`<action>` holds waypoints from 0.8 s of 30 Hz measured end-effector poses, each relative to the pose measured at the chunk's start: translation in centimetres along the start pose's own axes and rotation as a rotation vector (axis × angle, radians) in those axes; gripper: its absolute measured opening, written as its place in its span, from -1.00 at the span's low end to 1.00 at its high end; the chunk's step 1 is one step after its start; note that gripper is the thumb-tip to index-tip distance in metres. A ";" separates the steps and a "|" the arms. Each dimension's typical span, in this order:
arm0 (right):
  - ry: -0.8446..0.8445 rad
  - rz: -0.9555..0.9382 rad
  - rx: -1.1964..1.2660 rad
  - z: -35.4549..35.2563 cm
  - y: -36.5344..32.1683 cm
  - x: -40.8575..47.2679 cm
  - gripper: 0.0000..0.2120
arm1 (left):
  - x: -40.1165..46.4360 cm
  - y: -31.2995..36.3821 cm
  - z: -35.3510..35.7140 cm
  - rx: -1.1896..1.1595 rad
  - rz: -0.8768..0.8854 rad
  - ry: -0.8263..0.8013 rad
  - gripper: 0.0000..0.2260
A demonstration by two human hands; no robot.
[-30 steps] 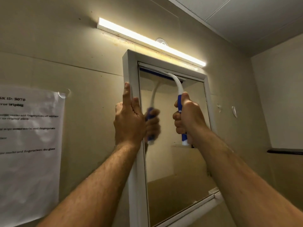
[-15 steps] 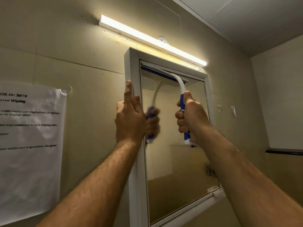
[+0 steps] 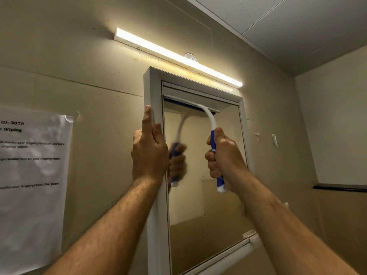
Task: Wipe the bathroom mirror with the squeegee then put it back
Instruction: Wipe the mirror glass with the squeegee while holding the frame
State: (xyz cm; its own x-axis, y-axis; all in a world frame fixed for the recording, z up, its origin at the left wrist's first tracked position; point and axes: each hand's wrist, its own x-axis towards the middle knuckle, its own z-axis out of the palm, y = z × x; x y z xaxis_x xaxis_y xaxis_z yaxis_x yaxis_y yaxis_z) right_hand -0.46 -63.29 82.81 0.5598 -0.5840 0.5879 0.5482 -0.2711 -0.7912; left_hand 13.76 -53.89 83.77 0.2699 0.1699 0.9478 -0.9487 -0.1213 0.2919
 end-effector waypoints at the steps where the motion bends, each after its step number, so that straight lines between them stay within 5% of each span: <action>1: -0.005 0.003 0.012 0.0 -0.6 0.3 -0.63 | 0.0 0.0 0.0 -0.004 0.000 -0.001 -0.56; 24: 0.049 0.027 -0.037 0.6 2.7 -1.2 -0.60 | -1.2 -0.5 0.0 -0.040 -0.050 -0.022 -0.54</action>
State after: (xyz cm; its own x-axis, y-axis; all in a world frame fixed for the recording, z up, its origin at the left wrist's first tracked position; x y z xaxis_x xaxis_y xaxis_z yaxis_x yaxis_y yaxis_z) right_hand 0.71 -62.86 80.12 0.5425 -0.6284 0.5576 0.5094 -0.2818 -0.8131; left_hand 13.91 -54.01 82.45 0.3201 0.1527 0.9350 -0.9397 -0.0744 0.3338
